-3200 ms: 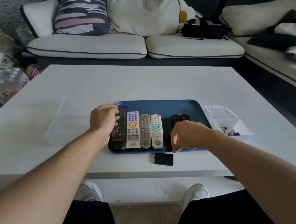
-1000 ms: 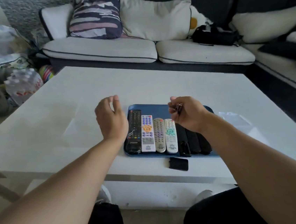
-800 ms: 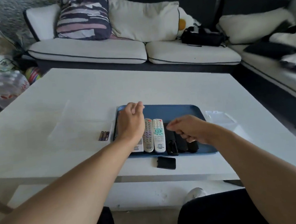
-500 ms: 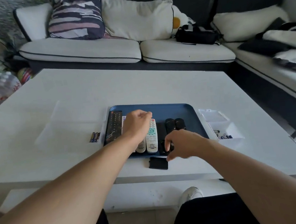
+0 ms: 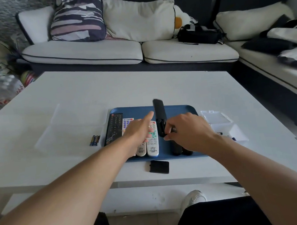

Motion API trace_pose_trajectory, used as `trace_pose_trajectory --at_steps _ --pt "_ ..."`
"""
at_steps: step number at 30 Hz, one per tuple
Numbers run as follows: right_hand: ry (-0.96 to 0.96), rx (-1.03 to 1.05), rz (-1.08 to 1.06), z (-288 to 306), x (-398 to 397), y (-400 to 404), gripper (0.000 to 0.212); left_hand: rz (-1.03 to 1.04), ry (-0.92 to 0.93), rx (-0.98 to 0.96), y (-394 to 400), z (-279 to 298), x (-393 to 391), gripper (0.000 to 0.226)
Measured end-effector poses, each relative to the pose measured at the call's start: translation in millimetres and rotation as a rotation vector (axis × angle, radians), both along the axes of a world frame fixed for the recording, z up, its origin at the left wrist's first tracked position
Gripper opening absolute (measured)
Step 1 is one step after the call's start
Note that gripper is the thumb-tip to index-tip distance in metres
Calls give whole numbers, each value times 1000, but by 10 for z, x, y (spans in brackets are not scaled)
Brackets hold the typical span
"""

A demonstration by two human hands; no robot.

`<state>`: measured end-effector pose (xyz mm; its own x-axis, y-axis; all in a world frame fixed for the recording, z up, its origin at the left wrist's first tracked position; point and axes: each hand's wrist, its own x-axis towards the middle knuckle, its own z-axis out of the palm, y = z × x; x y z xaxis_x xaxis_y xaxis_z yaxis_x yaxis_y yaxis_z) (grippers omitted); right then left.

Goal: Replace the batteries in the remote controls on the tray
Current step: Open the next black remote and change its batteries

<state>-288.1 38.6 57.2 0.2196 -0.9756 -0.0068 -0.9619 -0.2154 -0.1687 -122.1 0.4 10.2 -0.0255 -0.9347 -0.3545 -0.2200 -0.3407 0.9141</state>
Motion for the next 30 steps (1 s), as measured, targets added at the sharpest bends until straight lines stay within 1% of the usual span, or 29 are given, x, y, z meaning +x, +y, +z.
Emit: trace_pose_trajectory --at_steps 1,2,3,5,7,10,14,15,16,17,21,25,27,30 --pt "-19 -29 21 38 17 27 12 -53 113 52 14 34 -12 57" --pt "-32 -44 45 62 42 51 11 -100 208 73 36 68 -22 57" --pt "-49 -49 67 71 70 71 9 -126 270 73 56 94 -29 51" --pt "-123 -39 89 49 106 74 6 -125 283 46 85 122 -31 40" --pt "-252 28 102 4 98 36 4 -100 249 21 103 121 -9 37" --pt "-400 259 74 -22 25 -11 11 -56 216 2 95 83 64 30" --pt "-708 726 -30 4 -36 -6 20 -1 222 35 75 28 174 29" --pt "-803 798 -59 -11 -42 -21 23 -5 228 50 76 21 197 28" --pt "-882 825 -81 -11 -40 -38 24 -13 240 65 77 26 217 29" --pt "-934 815 -92 -11 -34 -56 23 -18 260 85 85 37 232 30" --pt "-1036 702 -69 24 54 -100 22 10 343 150 105 106 244 40" --pt "-1136 653 -79 49 112 -151 26 -45 345 169 148 158 261 42" --pt "-1134 609 -88 44 116 -164 23 -89 323 158 171 171 275 39" --pt "-1047 483 -87 18 137 -160 14 -130 293 133 186 192 294 34"
